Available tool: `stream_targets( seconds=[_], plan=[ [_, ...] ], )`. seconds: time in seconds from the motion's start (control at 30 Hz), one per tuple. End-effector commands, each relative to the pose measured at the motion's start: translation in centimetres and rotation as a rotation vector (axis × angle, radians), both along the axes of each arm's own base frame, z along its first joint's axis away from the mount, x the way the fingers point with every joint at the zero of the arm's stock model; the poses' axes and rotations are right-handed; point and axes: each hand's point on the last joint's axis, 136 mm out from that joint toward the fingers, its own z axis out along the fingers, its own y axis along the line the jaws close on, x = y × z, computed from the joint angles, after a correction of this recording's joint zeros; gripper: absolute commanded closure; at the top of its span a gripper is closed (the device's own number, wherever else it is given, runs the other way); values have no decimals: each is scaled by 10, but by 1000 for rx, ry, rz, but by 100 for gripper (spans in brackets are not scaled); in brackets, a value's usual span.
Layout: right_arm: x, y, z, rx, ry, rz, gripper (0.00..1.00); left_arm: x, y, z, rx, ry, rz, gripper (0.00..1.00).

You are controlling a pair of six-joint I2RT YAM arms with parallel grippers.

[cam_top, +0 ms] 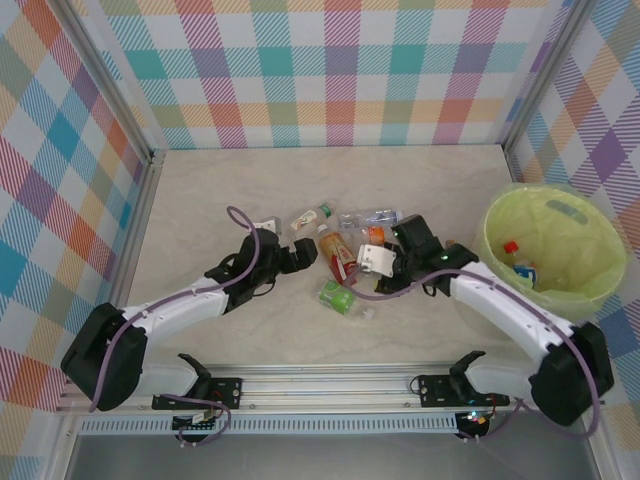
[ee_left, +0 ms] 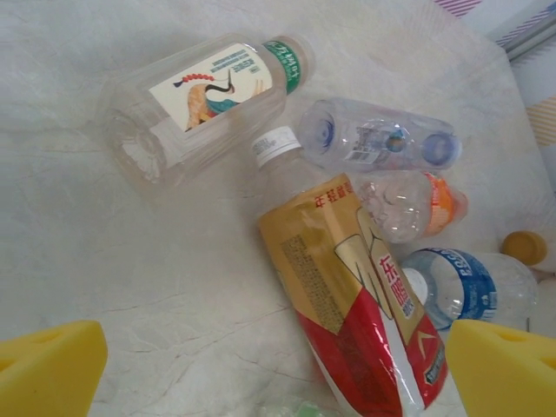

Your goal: Put the plastic bottles in the bin

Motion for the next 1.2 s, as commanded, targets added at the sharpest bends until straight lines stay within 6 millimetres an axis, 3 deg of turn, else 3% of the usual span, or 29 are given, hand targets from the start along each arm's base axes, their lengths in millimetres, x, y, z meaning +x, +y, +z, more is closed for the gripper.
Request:
stream_targets(
  seconds=[0.0, 0.17, 0.33, 0.43, 0.5, 0.67, 0.87, 0.97, 1.1, 1.17],
  plan=[
    [1, 19, 97, 309, -89, -59, 51, 13, 13, 9, 76, -24, 36, 0],
    [4, 10, 185, 546, -190, -181, 52, 21, 15, 17, 84, -47, 38, 0],
    [-5, -18, 265, 712, -308, -297, 55, 23, 15, 16, 81, -40, 44, 0],
    [-10, -48, 308, 761, -439, -399, 58, 23, 16, 13, 79, -31, 49, 0],
    [-9, -80, 328, 729, -542, -534, 59, 23, 15, 12, 79, -26, 49, 0],
    [-14, -143, 338, 584, -741, -770, 56, 26, 14, 8, 77, -17, 52, 0],
    [-51, -197, 355, 618, -912, -926, 61, 31, 6, 8, 65, -6, 32, 0],
    [-54, -209, 344, 578, -908, -989, 62, 33, 2, 6, 56, 5, 24, 0],
    [-32, -208, 308, 438, -812, -1072, 59, 35, -4, 4, 26, 19, 21, 0],
    [-22, -207, 300, 421, -805, -1097, 59, 35, -7, 2, 14, 28, 18, 0]
  ],
)
